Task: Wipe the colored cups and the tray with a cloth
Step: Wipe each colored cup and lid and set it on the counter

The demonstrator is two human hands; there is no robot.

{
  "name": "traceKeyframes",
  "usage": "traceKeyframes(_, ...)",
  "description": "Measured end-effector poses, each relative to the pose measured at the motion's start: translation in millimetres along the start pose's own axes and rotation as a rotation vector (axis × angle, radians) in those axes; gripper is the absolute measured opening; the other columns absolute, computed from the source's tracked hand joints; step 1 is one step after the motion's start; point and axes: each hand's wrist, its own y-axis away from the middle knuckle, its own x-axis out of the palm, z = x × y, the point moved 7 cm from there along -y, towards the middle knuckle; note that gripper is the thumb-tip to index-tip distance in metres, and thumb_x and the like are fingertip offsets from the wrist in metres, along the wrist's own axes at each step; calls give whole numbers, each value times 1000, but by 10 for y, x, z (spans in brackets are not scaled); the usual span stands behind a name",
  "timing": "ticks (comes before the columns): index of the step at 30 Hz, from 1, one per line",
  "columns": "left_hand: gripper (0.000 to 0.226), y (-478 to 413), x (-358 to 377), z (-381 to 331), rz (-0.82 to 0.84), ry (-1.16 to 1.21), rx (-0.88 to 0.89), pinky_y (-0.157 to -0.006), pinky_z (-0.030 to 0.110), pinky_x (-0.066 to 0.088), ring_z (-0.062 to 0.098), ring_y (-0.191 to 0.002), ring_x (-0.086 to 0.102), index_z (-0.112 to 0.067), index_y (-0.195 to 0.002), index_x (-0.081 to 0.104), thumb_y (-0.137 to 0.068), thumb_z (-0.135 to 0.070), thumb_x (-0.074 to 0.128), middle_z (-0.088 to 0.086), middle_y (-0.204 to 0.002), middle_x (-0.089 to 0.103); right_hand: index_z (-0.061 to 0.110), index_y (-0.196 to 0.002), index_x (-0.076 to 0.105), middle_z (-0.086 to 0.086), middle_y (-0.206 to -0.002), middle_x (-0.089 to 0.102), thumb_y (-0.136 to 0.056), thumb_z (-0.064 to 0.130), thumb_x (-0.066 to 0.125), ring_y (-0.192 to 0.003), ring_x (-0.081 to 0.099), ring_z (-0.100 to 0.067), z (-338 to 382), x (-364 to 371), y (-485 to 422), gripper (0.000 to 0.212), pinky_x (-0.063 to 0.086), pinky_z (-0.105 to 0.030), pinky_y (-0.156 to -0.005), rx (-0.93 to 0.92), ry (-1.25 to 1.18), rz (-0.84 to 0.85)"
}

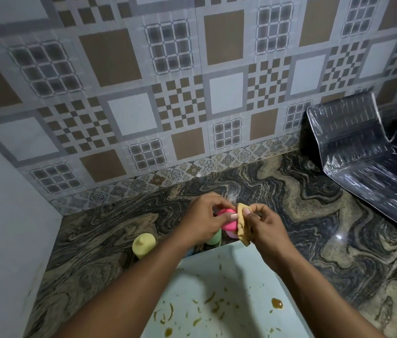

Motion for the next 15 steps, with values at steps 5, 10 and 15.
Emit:
traceKeyframes(5,17,-24,96,60,-89,9,-8,-71,17,53,9,-79,70,-18,-96,81,-80,-22,85,3,-92,76,7,-87,55,-11,-62,62,-102,12,52,-50,58,-22,-37,-162,-101,16,47,-33,-51,57,-106,-89)
traceKeyframes(10,16,-142,130,289,-198,-56,-58,-77,32,57,14,-81,69,-20,-93,80,-79,-26,85,-1,-89,73,12,-79,64,-9,-70,65,-100,16,49,-62,61,-23,-161,-549,-223,26,51,-33,-64,207,-444,-301)
traceKeyframes(15,19,-330,292,423,-147,-189,-67,-80,34,54,17,-82,65,-17,-95,79,-80,-27,82,2,-90,71,8,-74,73,-18,-83,75,-93,57,55,-77,71,-30,-193,-519,-220,56,55,-41,-84,325,-530,-121)
